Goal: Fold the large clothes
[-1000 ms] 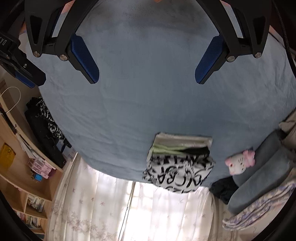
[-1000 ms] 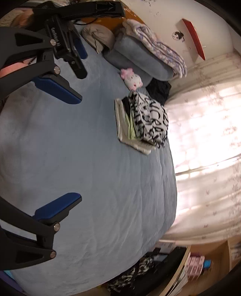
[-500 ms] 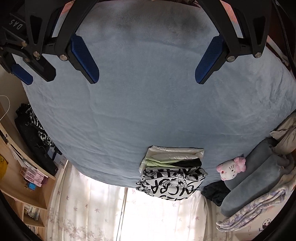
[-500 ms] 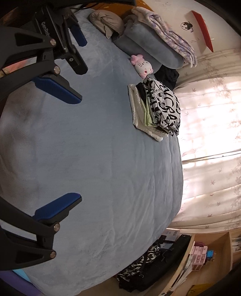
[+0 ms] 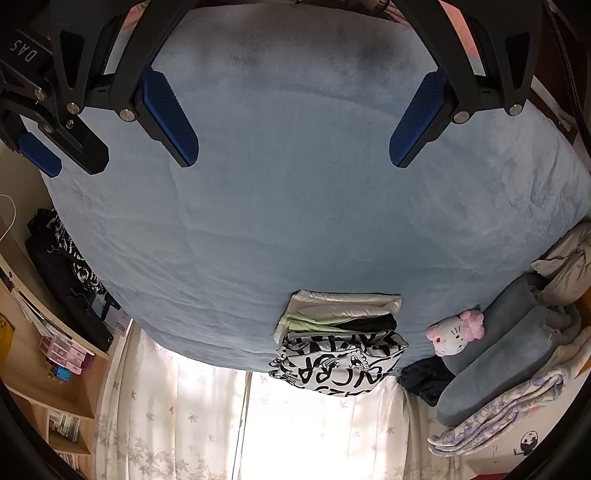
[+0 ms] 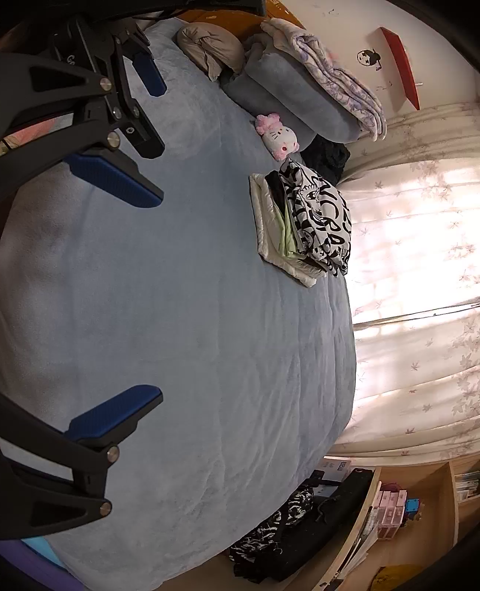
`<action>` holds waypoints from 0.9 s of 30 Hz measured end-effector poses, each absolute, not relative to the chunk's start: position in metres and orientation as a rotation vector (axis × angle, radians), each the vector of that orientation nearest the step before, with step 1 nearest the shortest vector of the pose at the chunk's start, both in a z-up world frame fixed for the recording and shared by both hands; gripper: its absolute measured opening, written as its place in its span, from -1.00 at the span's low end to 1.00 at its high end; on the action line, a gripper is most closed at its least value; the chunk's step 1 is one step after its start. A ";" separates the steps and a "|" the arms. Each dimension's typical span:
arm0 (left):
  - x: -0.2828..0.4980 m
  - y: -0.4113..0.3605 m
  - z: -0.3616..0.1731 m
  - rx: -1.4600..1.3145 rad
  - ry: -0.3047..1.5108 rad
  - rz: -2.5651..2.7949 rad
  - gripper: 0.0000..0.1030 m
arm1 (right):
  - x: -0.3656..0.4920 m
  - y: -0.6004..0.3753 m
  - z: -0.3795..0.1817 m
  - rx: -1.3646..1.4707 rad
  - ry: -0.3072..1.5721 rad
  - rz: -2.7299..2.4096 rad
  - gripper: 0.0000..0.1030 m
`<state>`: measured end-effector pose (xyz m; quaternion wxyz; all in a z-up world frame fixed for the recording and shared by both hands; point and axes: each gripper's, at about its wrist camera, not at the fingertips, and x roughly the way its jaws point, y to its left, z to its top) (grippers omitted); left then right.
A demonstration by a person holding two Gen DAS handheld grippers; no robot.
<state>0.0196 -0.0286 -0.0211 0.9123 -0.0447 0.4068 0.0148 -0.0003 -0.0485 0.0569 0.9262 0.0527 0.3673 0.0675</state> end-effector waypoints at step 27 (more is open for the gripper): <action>0.017 -0.032 -0.024 -0.060 0.838 0.067 0.98 | -0.002 -0.048 0.054 0.132 0.760 0.132 0.89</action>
